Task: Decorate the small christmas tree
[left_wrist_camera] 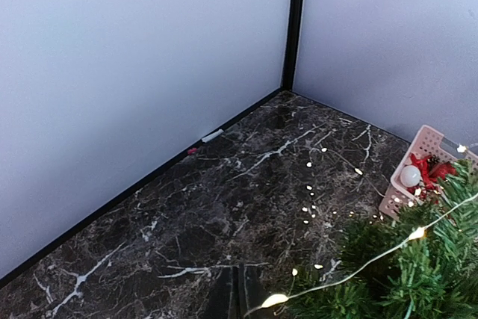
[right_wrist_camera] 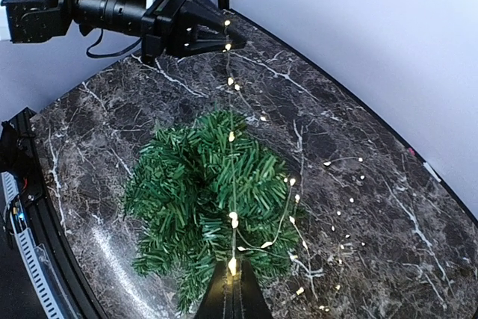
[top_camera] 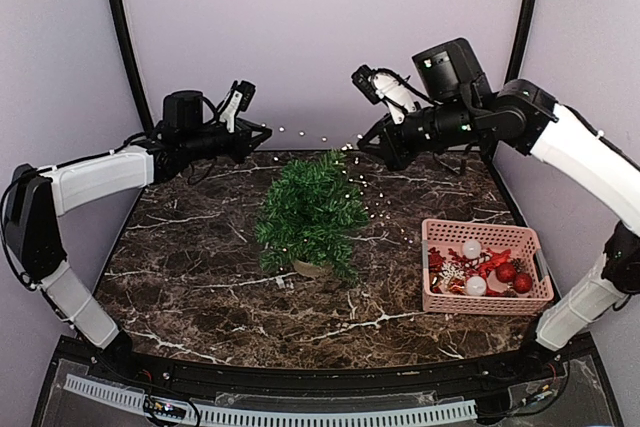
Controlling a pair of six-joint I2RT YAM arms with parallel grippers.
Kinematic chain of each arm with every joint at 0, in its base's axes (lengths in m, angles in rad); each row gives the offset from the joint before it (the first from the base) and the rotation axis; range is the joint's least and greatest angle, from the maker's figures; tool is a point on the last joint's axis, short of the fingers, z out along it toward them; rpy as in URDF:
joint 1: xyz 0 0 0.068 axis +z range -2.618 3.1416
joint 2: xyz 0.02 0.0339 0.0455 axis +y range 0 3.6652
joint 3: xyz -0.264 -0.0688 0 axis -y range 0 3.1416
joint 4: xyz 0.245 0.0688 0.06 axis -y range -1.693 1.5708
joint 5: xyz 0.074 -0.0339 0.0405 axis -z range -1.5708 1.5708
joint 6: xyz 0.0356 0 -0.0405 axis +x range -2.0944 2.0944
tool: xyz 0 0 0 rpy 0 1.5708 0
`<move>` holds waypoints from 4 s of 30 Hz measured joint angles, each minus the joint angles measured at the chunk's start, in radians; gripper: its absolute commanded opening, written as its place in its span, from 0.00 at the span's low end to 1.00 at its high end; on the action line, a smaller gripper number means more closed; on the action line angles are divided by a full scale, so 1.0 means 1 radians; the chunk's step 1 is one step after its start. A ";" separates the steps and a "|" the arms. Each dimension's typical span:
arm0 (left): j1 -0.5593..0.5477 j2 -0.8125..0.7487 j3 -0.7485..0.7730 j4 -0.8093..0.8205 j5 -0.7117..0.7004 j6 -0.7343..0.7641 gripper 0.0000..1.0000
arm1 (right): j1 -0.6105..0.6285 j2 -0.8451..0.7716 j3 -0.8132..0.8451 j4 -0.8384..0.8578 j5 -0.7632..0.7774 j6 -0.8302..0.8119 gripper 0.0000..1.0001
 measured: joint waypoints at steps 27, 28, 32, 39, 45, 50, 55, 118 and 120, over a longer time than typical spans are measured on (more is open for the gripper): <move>0.006 -0.108 -0.234 0.189 0.259 -0.071 0.00 | -0.079 -0.505 -0.755 0.444 0.249 0.359 0.92; 0.006 -0.108 -0.235 0.192 0.265 -0.075 0.00 | -0.106 -0.496 -0.768 0.463 0.241 0.384 0.93; 0.006 -0.108 -0.238 0.209 0.283 -0.094 0.00 | -0.232 -0.437 -0.810 0.558 0.167 0.494 0.92; 0.006 -0.108 -0.238 0.210 0.300 -0.105 0.00 | -0.345 -0.286 -0.823 0.702 0.007 0.600 0.94; 0.006 -0.108 -0.238 0.210 0.303 -0.110 0.00 | -0.356 -0.099 -0.763 0.869 -0.115 0.668 0.88; 0.006 -0.108 -0.238 0.209 0.305 -0.107 0.00 | -0.346 0.056 -0.663 0.927 -0.194 0.681 0.84; 0.006 -0.108 -0.238 0.209 0.307 -0.102 0.00 | -0.315 0.148 -0.568 0.934 -0.223 0.674 0.65; 0.006 -0.334 -0.363 0.202 0.182 -0.121 0.01 | -0.433 -0.752 -0.442 0.317 0.047 0.439 0.00; 0.006 -0.334 -0.371 0.211 0.183 -0.123 0.01 | -0.433 -0.751 -0.445 0.315 0.032 0.450 0.00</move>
